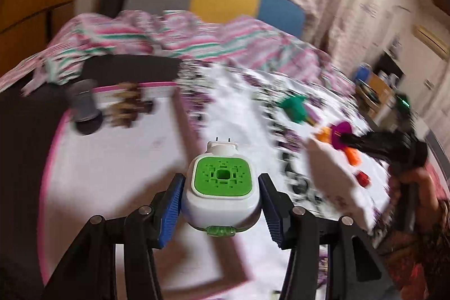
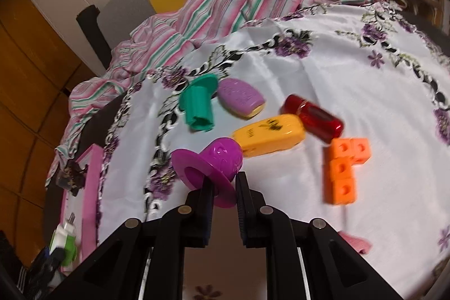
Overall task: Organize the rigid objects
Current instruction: 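Carry the white-green device into the pink tray and open the left tool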
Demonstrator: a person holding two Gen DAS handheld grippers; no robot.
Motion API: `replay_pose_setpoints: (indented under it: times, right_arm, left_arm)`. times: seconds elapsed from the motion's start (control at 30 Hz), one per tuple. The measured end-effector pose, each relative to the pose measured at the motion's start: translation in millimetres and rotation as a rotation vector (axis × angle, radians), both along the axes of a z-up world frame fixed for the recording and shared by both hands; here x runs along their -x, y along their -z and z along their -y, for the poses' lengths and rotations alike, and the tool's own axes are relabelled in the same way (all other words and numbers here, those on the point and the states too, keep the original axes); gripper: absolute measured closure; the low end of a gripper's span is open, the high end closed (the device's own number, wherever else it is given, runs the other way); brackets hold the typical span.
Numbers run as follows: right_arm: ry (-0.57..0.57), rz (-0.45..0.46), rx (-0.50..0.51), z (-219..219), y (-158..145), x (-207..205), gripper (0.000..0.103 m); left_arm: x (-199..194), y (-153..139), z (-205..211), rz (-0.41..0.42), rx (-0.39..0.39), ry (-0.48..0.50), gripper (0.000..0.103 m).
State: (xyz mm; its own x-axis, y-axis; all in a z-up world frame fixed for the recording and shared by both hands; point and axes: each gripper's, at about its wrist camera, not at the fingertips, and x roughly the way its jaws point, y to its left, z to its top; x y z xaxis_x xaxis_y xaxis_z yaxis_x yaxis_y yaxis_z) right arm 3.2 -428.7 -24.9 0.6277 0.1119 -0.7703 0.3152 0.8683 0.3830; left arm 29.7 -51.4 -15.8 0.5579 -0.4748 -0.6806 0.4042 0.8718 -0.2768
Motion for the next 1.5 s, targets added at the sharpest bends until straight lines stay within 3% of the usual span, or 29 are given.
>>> replay_pose_setpoints:
  times: [0.13, 0.27, 0.8, 1.03, 1.23, 1.5]
  right_arm:
    - [-0.049, 0.050, -0.038, -27, -7, 0, 0.088]
    - [-0.109, 0.052, -0.040, -61, -10, -7, 0.088]
    - [-0.305, 0.088, -0.072, -162, -27, -37, 0.088]
    - [-0.364, 0.090, -0.074, -193, -29, -53, 0.088]
    - [-0.416, 0.092, -0.069, -221, -28, -63, 0.088]
    - [-0.448, 0.044, -0.047, -246, -16, -85, 0.088]
  left_arm:
    - [-22, 6, -35, -0.026, -0.001, -0.111, 0.050]
    - [-40, 13, -55, -0.039, -0.029, -0.162, 0.050]
    - [-96, 42, -81, -0.120, -0.134, -0.275, 0.049]
    - [-69, 28, -96, -0.074, -0.085, -0.350, 0.046]
    - [-40, 26, -100, -0.117, 0.051, -0.308, 0.046]
    - [-19, 27, -91, -0.127, 0.052, -0.247, 0.046]
